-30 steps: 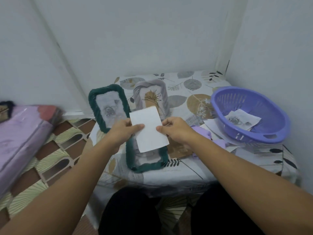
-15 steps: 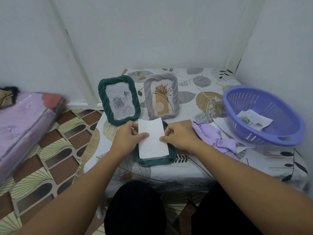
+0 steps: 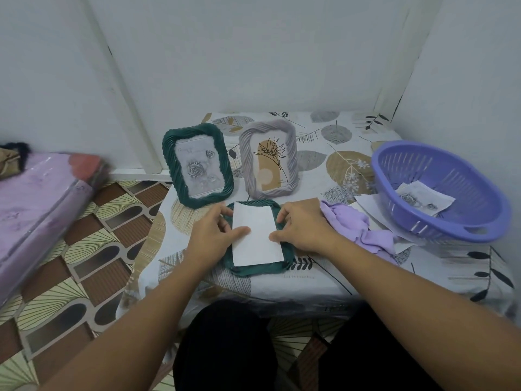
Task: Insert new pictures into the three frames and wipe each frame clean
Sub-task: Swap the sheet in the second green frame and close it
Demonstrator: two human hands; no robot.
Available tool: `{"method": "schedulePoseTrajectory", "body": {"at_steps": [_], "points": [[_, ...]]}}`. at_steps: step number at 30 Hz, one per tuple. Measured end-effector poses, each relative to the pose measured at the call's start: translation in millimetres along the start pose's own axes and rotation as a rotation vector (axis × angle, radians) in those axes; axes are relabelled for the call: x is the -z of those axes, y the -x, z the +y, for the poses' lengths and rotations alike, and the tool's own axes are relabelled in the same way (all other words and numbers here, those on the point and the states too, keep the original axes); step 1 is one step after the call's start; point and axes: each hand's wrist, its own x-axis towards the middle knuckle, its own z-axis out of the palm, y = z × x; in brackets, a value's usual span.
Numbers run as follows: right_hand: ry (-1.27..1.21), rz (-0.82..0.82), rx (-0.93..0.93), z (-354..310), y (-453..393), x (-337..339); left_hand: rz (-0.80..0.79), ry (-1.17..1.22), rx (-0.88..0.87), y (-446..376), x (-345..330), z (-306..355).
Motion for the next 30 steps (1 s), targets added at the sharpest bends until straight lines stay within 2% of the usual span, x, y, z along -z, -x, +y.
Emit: {"method": "schedulePoseTrajectory", "body": {"at_steps": [13, 22, 30], "points": [[-0.007, -0.017, 0.021, 4.5, -4.9, 1.6, 0.076, -0.026, -0.044, 1.4, -4.3, -7.0], [0.046, -0.058, 0.101, 5.6, -0.3, 1.8, 0.1, -0.071, -0.08, -0.3, -6.6, -10.2], [0.005, -0.101, 0.079, 7.0, 0.2, 0.2, 0.103, -0.066, -0.078, -1.3, -7.8, -9.9]]}}
